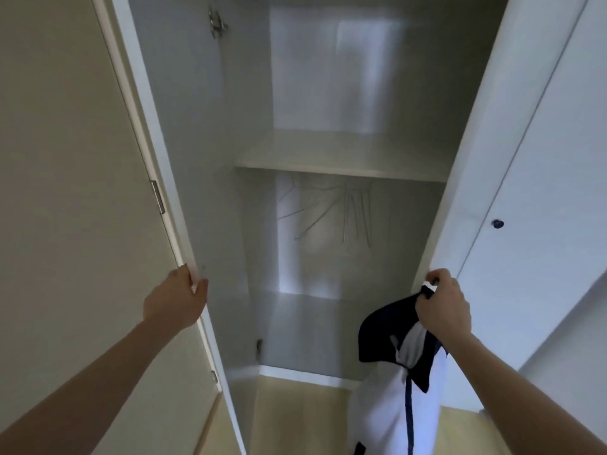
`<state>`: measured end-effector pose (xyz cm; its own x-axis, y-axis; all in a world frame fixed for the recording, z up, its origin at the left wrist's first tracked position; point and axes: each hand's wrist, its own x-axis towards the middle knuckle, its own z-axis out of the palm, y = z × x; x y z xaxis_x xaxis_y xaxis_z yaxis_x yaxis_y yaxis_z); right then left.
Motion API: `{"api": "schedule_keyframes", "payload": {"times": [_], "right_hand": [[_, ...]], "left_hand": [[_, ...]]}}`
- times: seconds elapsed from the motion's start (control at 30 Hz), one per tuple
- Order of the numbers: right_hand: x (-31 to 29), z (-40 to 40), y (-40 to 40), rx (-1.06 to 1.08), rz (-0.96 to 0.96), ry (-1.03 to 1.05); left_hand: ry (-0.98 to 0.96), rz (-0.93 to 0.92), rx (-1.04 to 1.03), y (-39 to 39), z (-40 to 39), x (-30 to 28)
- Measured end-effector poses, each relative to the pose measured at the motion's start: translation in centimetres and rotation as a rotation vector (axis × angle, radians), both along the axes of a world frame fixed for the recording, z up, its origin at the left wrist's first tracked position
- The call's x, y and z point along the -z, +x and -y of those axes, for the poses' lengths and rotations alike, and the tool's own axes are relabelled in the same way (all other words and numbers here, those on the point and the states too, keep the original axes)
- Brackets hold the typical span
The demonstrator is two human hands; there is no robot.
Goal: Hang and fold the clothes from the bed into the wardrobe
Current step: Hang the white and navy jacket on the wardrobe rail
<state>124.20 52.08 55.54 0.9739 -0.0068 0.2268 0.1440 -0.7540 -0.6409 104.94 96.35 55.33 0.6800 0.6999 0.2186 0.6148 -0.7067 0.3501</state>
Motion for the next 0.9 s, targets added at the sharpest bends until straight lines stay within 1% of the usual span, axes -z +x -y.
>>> {"api": "schedule_keyframes", "payload": {"times": [0.13, 0.2, 0.27, 0.33, 0.37, 0.43, 0.53, 0.6, 0.67, 0.77, 0.83, 0.9], "right_hand": [[-0.6, 2.0, -3.3, 0.106, -0.052, 0.045], [-0.6, 2.2, -5.2, 0.150, -0.022, 0.095], [-0.5, 1.9, -7.2, 0.167, 0.048, 0.146], [-0.6, 1.4, -9.0, 0.144, 0.097, 0.181], [-0.8, 1.0, -9.7, 0.118, 0.090, 0.186], [-1.1, 0.4, -10.6, 0.032, 0.064, 0.185], [-1.9, -0.4, -11.4, -0.111, 0.064, 0.156], [-2.6, -0.8, -11.7, -0.175, 0.057, 0.179], [-3.0, -1.2, -11.7, -0.230, 0.037, 0.199], [-3.4, -1.5, -11.3, -0.290, -0.003, 0.198], [-3.7, -1.2, -10.4, -0.298, -0.040, 0.176], [-4.1, -0.2, -9.0, -0.248, -0.092, 0.151]], "left_hand": [[-0.053, -0.183, -0.006, -1.7, -1.0, -0.3], [-0.133, -0.176, -0.014, -2.6, -1.1, 0.1], [-0.236, -0.120, -0.008, -3.4, -1.1, 0.5], [-0.321, -0.106, 0.004, -4.0, -0.6, 0.7], [-0.337, -0.125, 0.021, -4.2, 0.0, 0.7], [-0.359, -0.135, 0.102, -4.3, 2.0, 0.7], [-0.408, -0.031, 0.303, -4.4, 6.6, 0.2], [-0.473, -0.001, 0.443, -4.9, 10.0, -0.4], [-0.604, -0.020, 0.572, -5.5, 13.3, -0.9], [-0.767, -0.104, 0.733, -5.8, 17.4, -1.2], [-0.824, -0.143, 0.785, -5.5, 19.4, -1.2], [-0.817, -0.139, 0.807, -4.9, 20.5, -1.1]]}}
